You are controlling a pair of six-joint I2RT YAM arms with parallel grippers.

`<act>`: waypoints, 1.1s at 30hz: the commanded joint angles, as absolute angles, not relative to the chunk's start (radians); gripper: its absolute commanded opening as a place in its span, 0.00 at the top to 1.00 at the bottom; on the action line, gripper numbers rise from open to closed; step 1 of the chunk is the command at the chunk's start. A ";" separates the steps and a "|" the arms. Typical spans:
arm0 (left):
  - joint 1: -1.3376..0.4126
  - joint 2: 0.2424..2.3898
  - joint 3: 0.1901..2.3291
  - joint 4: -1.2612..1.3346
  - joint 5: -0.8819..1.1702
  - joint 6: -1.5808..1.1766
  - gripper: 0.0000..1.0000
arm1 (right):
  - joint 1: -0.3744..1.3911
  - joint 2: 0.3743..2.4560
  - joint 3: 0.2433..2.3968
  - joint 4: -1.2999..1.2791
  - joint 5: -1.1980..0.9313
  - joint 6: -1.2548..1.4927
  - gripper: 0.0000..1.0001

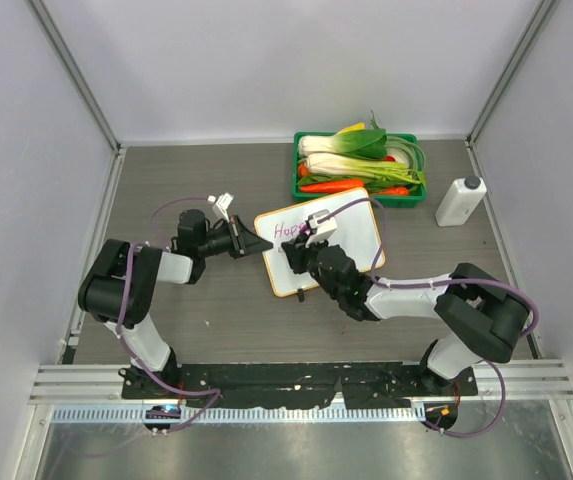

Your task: Write a sentence on the whiteboard

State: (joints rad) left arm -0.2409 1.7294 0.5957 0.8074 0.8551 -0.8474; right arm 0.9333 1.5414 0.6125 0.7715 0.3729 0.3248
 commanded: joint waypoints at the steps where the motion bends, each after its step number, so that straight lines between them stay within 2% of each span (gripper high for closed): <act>1: -0.233 1.736 0.561 0.652 0.744 -0.776 1.00 | 0.936 1.522 0.586 0.753 0.385 0.341 0.99; 17: -0.235 1.730 0.563 0.643 0.739 -0.769 1.00 | 0.940 1.489 0.534 0.727 0.353 0.362 0.99; 33: -0.238 1.733 0.566 0.641 0.742 -0.764 1.00 | 0.940 1.505 0.617 0.715 0.385 0.347 0.99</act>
